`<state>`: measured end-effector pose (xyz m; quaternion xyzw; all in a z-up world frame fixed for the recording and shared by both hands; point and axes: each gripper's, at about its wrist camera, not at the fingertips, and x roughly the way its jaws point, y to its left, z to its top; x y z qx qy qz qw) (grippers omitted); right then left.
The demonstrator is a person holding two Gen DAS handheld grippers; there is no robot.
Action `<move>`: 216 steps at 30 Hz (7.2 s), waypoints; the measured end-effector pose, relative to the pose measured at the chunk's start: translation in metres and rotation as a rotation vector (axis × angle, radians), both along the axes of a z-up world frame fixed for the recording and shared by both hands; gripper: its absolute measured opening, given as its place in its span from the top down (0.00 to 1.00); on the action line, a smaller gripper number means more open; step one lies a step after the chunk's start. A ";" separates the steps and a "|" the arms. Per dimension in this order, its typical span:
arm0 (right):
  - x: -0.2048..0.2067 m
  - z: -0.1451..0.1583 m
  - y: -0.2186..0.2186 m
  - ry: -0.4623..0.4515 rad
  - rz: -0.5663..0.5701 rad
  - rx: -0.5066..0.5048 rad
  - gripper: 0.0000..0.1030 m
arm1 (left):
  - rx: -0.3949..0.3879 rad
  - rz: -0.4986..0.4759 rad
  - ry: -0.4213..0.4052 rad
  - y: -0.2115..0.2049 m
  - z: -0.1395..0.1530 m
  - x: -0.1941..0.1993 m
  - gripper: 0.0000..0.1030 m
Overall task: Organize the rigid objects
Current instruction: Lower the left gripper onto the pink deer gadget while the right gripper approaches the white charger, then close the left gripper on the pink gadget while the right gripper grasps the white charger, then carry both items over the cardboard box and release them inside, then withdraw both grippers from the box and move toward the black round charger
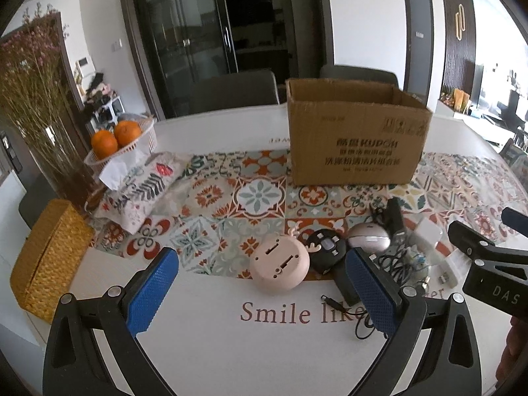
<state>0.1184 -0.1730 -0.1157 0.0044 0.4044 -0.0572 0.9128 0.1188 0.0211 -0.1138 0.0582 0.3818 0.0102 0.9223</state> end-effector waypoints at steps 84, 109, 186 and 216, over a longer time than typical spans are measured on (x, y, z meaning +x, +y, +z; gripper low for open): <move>0.063 -0.051 -0.005 0.091 0.026 -0.084 0.43 | -0.001 -0.090 0.063 -0.009 -0.044 0.056 0.30; 0.050 0.045 -0.012 -0.152 0.009 -0.020 0.43 | -0.105 -0.159 -0.127 -0.019 0.047 0.068 0.30; 0.210 0.079 -0.047 -0.010 0.039 0.078 0.38 | -0.053 -0.167 0.031 -0.054 0.085 0.219 0.15; 0.117 0.090 -0.026 -0.093 0.082 0.083 0.38 | -0.020 -0.138 -0.068 -0.031 0.094 0.116 0.13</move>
